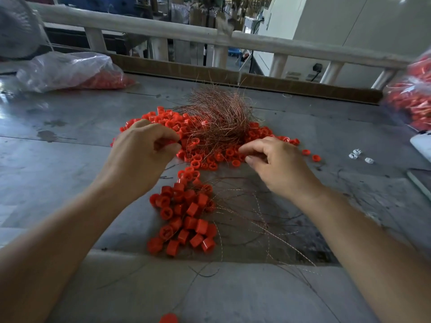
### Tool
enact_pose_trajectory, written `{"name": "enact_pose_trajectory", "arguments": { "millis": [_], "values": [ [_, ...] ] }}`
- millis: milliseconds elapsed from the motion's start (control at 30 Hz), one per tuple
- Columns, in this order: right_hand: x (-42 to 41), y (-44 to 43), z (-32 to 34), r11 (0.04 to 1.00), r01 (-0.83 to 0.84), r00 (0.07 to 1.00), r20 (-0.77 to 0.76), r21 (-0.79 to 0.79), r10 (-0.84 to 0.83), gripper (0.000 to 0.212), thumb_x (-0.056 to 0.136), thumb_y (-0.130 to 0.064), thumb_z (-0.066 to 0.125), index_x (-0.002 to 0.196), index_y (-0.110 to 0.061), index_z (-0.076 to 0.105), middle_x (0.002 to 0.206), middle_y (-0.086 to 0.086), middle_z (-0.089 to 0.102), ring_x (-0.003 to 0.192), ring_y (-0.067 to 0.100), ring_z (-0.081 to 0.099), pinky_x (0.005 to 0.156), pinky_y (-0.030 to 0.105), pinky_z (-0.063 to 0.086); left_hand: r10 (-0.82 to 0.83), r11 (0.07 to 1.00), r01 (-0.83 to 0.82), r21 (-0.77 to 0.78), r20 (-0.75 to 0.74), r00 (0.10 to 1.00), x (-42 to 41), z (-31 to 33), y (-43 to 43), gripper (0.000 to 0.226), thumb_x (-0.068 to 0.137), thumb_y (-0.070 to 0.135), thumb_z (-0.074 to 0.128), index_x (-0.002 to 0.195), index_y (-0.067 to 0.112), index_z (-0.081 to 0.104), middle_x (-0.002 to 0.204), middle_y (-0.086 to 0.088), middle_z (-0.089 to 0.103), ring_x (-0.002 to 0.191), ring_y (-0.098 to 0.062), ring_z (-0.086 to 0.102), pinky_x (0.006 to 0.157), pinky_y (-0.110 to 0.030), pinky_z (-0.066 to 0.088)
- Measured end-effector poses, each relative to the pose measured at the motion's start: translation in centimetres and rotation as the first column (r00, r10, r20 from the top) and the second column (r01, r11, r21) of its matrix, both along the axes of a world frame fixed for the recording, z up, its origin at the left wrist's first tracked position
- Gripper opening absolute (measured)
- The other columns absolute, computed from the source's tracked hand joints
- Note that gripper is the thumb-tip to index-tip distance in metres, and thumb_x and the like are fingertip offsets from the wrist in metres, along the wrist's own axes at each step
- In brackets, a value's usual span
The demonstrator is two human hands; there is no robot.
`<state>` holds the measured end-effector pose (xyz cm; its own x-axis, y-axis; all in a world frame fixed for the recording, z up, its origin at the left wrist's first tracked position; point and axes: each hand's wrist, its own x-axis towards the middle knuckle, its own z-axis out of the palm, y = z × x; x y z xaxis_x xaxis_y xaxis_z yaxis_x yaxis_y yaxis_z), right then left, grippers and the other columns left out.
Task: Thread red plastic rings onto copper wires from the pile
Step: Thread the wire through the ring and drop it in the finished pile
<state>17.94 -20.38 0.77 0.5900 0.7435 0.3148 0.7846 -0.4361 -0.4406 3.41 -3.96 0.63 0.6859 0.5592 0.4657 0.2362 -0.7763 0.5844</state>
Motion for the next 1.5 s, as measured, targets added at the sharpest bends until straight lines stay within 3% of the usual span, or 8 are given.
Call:
{"name": "enact_pose_trajectory", "arguments": {
  "millis": [100, 267, 400, 633, 867, 1100, 1233, 1500],
  "values": [
    [0.5, 0.0, 0.2, 0.995, 0.069, 0.995, 0.066, 0.069, -0.073, 0.021, 0.086, -0.009, 0.060, 0.104, -0.015, 0.069, 0.116, 0.001, 0.056, 0.108, 0.015, 0.050, 0.090, 0.016, 0.033, -0.066, 0.998, 0.066, 0.006, 0.044, 0.997, -0.2, 0.2, -0.7, 0.005, 0.081, 0.018, 0.066, 0.085, 0.019, 0.068, 0.081, 0.013, 0.056, 0.075, -0.004, 0.053, 0.065, -0.004, 0.036],
    [0.0, 0.8, -0.2, 0.998, -0.055, 0.997, 0.046, -0.014, 0.056, 0.039, 0.089, -0.012, 0.057, 0.127, -0.015, 0.053, 0.145, -0.003, 0.035, 0.130, 0.012, 0.034, 0.108, 0.023, 0.022, -0.088, 0.996, 0.087, 0.014, 0.060, 0.994, -0.3, 0.2, -1.0, 0.008, 0.080, 0.019, 0.066, 0.088, 0.019, 0.069, 0.083, 0.017, 0.056, 0.079, -0.002, 0.054, 0.070, -0.010, 0.039],
    [0.0, 1.0, -0.3, 0.995, -0.032, 0.997, 0.075, 0.095, 0.025, 0.035, 0.089, -0.011, 0.056, 0.124, -0.006, 0.055, 0.133, 0.004, 0.050, 0.124, 0.015, 0.043, 0.104, 0.017, 0.024, -0.101, 0.995, 0.099, 0.029, 0.056, 0.993, -0.4, 0.4, -1.1, 0.007, 0.080, 0.016, 0.067, 0.086, 0.019, 0.069, 0.080, 0.018, 0.055, 0.074, 0.000, 0.054, 0.066, -0.001, 0.037],
    [-0.6, 0.5, 0.3, 0.956, -0.022, 0.996, 0.091, 0.292, -0.005, 0.022, 0.086, -0.008, 0.060, 0.107, -0.002, 0.066, 0.112, 0.007, 0.063, 0.106, 0.014, 0.055, 0.095, 0.021, 0.038, -0.123, 0.992, 0.122, 0.019, 0.045, 0.991, -0.4, 0.3, -1.3, 0.011, 0.076, 0.021, 0.067, 0.087, 0.023, 0.069, 0.081, 0.016, 0.057, 0.074, -0.002, 0.055, 0.067, -0.013, 0.041],
    [-0.4, 0.7, -0.3, 0.992, -0.102, 0.994, 0.057, 0.080, 0.098, 0.046, 0.088, -0.018, 0.059, 0.131, -0.009, 0.047, 0.143, -0.002, 0.039, 0.132, 0.009, 0.030, 0.111, 0.025, 0.021, -0.134, 0.991, 0.134, 0.003, 0.047, 0.990, -0.4, 0.0, -1.5, 0.012, 0.076, 0.020, 0.069, 0.087, 0.023, 0.069, 0.082, 0.014, 0.058, 0.075, -0.003, 0.056, 0.069, -0.016, 0.043],
    [-0.3, 0.3, -0.1, 0.978, -0.059, 0.997, 0.066, 0.198, 0.047, 0.032, 0.085, -0.014, 0.062, 0.117, -0.011, 0.062, 0.137, 0.002, 0.044, 0.128, 0.016, 0.037, 0.109, 0.030, 0.027, -0.139, 0.990, 0.138, 0.024, 0.040, 0.989, -0.4, 0.2, -1.7, 0.014, 0.076, 0.018, 0.070, 0.089, 0.021, 0.070, 0.082, 0.016, 0.057, 0.077, -0.001, 0.057, 0.070, -0.016, 0.045],
    [-0.3, 0.6, -0.6, 0.983, -0.183, 0.982, 0.049, -0.001, 0.183, 0.055, 0.087, -0.017, 0.059, 0.138, -0.018, 0.038, 0.151, -0.005, 0.022, 0.136, 0.002, 0.011, 0.106, 0.008, 0.000, -0.157, 0.987, 0.156, 0.019, 0.017, 0.987, -0.4, 0.1, -1.8, 0.014, 0.076, 0.017, 0.070, 0.090, 0.021, 0.070, 0.081, 0.018, 0.056, 0.074, 0.004, 0.056, 0.065, -0.004, 0.041],
    [-0.2, -0.1, 0.0, 0.892, -0.036, 0.989, 0.145, 0.452, -0.034, 0.017, 0.076, -0.001, 0.068, 0.092, -0.002, 0.071, 0.094, 0.008, 0.069, 0.087, 0.009, 0.060, 0.084, 0.014, 0.044, -0.161, 0.987, 0.161, 0.015, 0.021, 0.987, -0.3, 0.0, -1.7, 0.014, 0.076, 0.017, 0.070, 0.089, 0.023, 0.069, 0.081, 0.019, 0.057, 0.076, 0.004, 0.057, 0.065, -0.002, 0.040]
  ]
}}
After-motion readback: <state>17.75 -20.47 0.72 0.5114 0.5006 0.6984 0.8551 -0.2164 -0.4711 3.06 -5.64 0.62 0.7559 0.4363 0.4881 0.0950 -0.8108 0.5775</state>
